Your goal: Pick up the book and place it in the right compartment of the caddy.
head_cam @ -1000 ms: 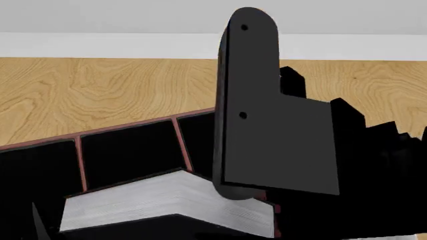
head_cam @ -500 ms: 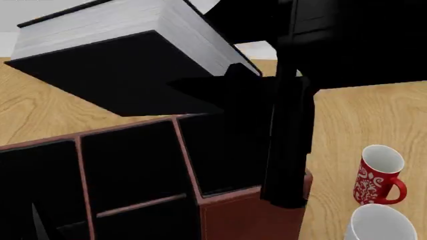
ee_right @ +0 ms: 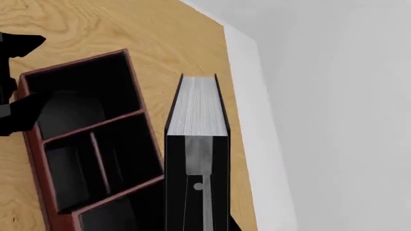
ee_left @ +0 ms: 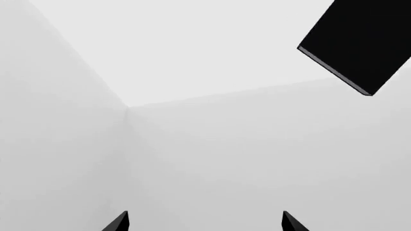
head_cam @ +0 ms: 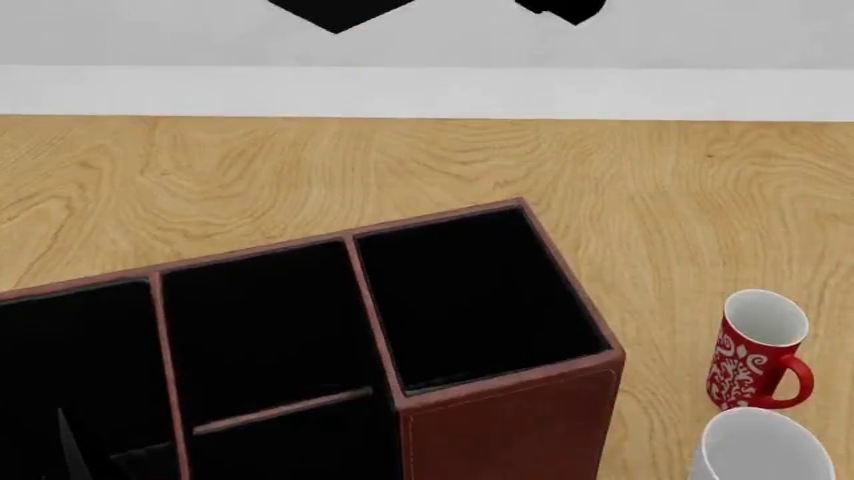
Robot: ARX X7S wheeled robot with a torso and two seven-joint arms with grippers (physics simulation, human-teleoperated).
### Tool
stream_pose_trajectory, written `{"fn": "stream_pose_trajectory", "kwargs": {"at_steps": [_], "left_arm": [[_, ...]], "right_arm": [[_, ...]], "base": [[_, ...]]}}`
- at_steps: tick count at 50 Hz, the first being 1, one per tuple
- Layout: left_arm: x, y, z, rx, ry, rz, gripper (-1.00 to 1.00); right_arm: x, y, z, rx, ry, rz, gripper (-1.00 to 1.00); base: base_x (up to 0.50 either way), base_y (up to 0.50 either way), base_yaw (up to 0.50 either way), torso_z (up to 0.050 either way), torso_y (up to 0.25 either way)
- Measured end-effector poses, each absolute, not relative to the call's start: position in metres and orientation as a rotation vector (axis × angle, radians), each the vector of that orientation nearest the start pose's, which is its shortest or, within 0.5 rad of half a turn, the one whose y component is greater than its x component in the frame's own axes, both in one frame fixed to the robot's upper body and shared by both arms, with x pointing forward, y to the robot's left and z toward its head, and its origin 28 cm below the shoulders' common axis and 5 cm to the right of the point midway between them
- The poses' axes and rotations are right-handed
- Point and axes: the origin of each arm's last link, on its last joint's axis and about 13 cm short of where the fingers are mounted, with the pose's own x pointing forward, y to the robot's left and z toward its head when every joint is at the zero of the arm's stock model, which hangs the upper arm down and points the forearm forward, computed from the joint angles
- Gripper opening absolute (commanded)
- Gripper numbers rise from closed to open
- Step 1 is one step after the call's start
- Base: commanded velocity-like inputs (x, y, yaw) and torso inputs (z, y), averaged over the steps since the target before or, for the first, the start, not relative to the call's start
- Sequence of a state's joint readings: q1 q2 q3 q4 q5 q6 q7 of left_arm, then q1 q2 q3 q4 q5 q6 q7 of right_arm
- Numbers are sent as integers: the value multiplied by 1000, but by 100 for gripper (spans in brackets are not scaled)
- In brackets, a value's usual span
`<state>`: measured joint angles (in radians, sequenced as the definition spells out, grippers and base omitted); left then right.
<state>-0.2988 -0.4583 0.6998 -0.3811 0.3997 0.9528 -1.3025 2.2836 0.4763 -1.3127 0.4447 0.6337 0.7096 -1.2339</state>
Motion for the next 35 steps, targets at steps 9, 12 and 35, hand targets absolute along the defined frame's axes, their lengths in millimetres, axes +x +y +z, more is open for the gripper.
{"fn": "stream_pose_trajectory", "kwargs": {"at_steps": [9, 12, 35], "left_arm": [[225, 207, 20, 105, -934, 216, 100], [225, 207, 20, 103, -935, 216, 100], [225, 207, 19, 96, -924, 222, 100]], "right_arm": [[311, -132, 544, -1144, 258, 1017, -100], [315, -129, 545, -1173, 296, 1017, -100], [356, -119, 501, -1275, 548, 1046, -100]], "base": [[0, 0, 0, 0, 1], [0, 0, 0, 0, 0], [0, 0, 0, 0, 1]]}}
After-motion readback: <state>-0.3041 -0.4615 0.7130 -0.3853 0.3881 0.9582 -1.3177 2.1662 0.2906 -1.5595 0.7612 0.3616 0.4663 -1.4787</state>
